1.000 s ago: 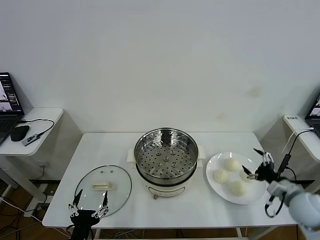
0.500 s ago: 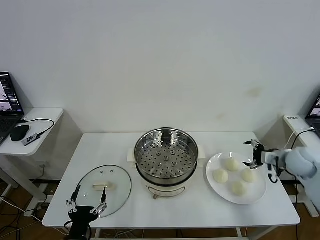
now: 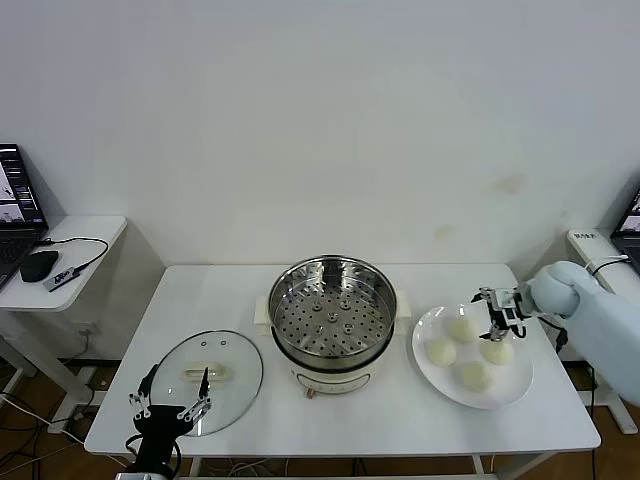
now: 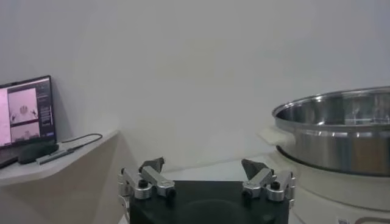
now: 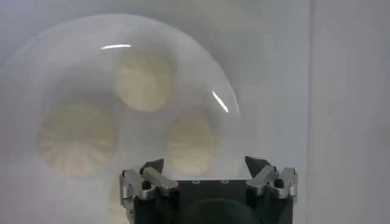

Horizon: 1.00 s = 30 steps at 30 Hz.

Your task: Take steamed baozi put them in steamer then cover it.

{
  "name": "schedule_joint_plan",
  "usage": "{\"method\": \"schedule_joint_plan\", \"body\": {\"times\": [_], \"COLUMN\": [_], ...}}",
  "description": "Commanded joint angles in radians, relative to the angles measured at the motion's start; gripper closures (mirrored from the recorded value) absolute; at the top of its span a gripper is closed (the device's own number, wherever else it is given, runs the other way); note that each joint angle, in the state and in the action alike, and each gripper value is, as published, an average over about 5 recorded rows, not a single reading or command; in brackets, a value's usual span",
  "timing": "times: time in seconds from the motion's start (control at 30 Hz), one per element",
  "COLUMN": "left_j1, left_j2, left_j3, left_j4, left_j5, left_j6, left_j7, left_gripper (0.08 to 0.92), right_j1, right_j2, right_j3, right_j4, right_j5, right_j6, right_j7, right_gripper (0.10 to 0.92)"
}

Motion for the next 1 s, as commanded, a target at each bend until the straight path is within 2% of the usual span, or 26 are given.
{"method": "schedule_joint_plan", "body": {"times": [0.03,0.4,0.77,1.0], "left_j1": [-0.003,0.0,0.002,0.005], "left_j2": [0.001,0.004,0.002,0.001], "left_j3": [-0.004,-0.018,-0.02,-0.019], "left_j4": [0.001,0.001,-0.002,-0.009], "left_j5": [0.0,-0.002,-0.002,-0.001], "left_j6": [0.002,0.001,0.0,0.0], "left_j7": [0.001,0.002,0.0,-0.001], "left_gripper": [0.177,0.177,0.177,0.177], "right_j1": [0.113,0.085,0.077,0.092], "right_j2": [0.112,0.184,0.205,0.194], "right_j3": [-0.149,-0.106,-0.084,-0.094], "right_j4": [-0.164,-0.257,-0.295,-0.269], "right_j5": [-0.012,-0.075,-0.097,-0.087], "right_j6": [0.005,0.014,0.014,0.014], "right_j7": [-0.041,-0.032,-0.018,-0.026], "right_gripper": [0.203,0.213,0.349,0.403]}}
